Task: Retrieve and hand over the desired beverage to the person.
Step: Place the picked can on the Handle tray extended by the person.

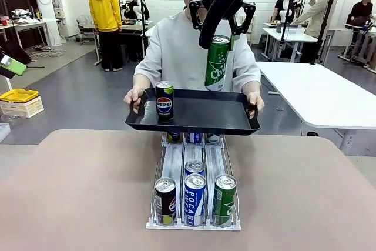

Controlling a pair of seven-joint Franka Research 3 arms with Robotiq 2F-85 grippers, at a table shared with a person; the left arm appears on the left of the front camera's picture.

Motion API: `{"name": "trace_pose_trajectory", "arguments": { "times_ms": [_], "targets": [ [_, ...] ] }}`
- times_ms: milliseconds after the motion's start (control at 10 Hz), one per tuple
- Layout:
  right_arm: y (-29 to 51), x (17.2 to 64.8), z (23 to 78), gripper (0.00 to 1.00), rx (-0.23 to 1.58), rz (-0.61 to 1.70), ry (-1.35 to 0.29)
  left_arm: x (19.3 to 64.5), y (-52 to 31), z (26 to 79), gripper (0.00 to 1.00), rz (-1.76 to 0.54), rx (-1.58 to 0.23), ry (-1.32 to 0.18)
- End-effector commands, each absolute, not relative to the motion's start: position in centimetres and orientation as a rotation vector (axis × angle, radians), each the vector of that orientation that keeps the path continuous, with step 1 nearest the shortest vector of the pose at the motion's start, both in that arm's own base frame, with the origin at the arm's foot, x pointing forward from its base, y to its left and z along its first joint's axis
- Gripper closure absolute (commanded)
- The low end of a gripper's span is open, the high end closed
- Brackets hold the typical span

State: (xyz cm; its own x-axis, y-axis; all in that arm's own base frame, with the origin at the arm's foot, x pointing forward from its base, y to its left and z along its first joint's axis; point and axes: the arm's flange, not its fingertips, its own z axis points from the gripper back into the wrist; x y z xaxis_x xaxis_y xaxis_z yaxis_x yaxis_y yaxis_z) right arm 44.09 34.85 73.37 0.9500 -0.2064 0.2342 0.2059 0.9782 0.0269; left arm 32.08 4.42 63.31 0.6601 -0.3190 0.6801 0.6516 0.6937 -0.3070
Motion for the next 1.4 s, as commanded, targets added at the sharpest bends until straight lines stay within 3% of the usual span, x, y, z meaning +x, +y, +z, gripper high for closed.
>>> {"name": "trace_pose_trajectory", "arguments": {
  "times_ms": [0,700,800,1300],
  "targets": [
    [34.8,44.0,73.6,0.57,-0.003,-0.22,-0.246,32.0,4.4,63.5,0.0,-0.587,-0.579,-0.625],
    [34.8,44.0,73.6,0.57,-0.003,-0.22,-0.246,32.0,4.4,63.5,0.0,-0.587,-0.579,-0.625],
    [34.9,44.1,73.4,0.42,0.002,-0.21,-0.238,32.0,4.4,63.5,0.0,-0.587,-0.579,-0.625],
    [32.5,49.6,70.7,0.42,0.039,-0.222,-0.13,32.0,4.4,63.5,0.0,-0.587,-0.579,-0.625]
  ]
}}
